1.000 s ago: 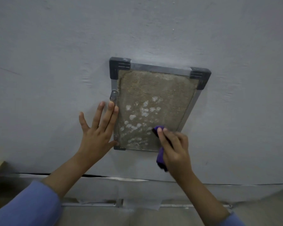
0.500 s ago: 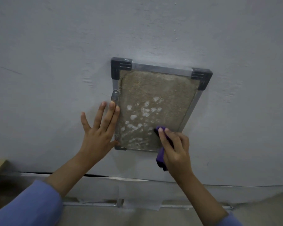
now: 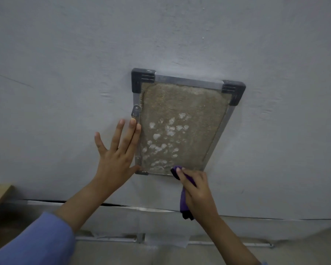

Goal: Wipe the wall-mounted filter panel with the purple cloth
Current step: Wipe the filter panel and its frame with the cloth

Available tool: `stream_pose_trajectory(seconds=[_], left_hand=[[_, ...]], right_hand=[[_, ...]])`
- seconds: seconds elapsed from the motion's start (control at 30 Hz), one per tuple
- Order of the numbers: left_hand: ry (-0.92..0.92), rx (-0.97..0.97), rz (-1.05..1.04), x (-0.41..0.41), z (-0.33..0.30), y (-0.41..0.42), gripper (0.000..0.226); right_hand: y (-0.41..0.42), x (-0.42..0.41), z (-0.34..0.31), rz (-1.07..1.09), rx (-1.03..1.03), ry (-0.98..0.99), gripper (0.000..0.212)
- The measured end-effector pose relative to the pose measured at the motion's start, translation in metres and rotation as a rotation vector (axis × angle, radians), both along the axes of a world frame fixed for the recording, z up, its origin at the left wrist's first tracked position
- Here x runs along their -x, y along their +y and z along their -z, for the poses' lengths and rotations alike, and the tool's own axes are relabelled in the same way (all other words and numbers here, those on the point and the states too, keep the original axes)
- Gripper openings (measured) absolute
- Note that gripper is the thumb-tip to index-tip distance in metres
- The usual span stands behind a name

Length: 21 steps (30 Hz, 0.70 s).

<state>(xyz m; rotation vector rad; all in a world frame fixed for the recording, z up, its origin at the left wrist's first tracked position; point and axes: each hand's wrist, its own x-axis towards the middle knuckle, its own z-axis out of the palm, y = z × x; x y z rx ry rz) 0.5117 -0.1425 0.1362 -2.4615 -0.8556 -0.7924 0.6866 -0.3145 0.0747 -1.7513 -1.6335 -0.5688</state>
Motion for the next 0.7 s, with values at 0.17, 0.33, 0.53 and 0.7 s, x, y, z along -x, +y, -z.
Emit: stream_pose_trajectory(seconds=[0.17,0.33,0.53,0.7], left_hand=[[-0.161,0.116,0.064,0.008,-0.008,-0.027,0.093],[-0.415,0.968,0.378,0.006,-0.016,-0.073,0.044],[-0.657,1.362,0.599,0.005,-0.015,-0.098,0.009],[-0.628,1.336,0.559,0.017,-0.014,-0.094,0.004]], right_hand=[[-0.007,0.021,-0.060,-0.162,-0.174,0.754,0.043],[-0.009,0.044,-0.089,-0.430,-0.144,1.473,0.032],[-0.008,0.056,-0.094,-0.377,-0.147,1.475,0.023],[-0.012,0.054,-0.092,-0.380,-0.123,1.558,0.022]])
